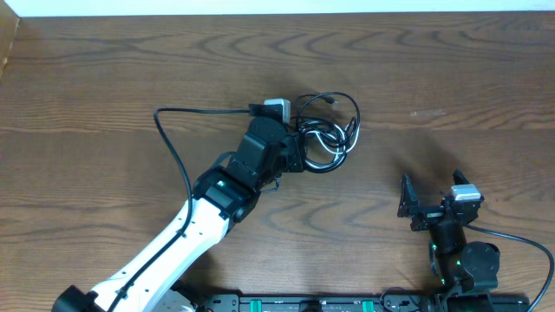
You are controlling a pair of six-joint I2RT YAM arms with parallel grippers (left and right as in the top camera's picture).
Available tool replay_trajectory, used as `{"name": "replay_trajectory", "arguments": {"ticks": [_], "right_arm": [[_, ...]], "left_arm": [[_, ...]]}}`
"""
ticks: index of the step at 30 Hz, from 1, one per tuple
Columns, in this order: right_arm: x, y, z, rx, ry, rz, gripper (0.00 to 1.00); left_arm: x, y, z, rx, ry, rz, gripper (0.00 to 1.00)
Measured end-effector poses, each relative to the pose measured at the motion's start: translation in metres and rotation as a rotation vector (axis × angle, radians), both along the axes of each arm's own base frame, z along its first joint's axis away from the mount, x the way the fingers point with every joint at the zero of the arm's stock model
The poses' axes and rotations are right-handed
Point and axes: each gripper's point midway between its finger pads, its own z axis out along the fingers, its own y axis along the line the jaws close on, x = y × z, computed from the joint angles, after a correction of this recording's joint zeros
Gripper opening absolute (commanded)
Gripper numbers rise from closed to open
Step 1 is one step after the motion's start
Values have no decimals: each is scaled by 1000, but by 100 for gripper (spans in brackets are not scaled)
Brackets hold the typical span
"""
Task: Untangle cables
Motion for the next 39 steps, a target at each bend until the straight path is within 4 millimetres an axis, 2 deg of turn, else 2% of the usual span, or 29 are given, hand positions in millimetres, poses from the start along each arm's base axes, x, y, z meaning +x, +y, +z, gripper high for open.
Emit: {"name": "replay_trajectory", "arguments": {"ticks": [3, 22, 25, 28, 33, 34, 35, 38, 39], "right_arm": [[0, 0, 0, 0, 0, 0, 99], [0, 0, 3, 3, -13, -1, 99], [-1, 8, 2, 133, 10, 35, 99], [-7, 33, 5, 508, 91, 160, 99], [-19, 63, 7, 838, 238, 308, 99], [-23, 69, 7, 888, 274, 339, 94], [-25, 72, 7, 912, 295, 358, 83], [-28, 77, 7, 881, 300, 394, 81], [-28, 77, 7, 863, 294, 398, 84]], "left_arm": [[-2, -4, 5, -22, -7, -20, 8], [-14, -18, 7, -72, 28, -108, 8], [-16, -19, 7, -79, 33, -121, 8], [-16, -20, 7, -81, 34, -124, 8], [-17, -20, 7, -83, 35, -127, 8], [-17, -20, 7, -83, 35, -127, 8], [-17, -20, 7, -83, 35, -127, 8], [-17, -20, 7, -83, 35, -127, 7], [-17, -20, 7, -83, 35, -127, 8]]}}
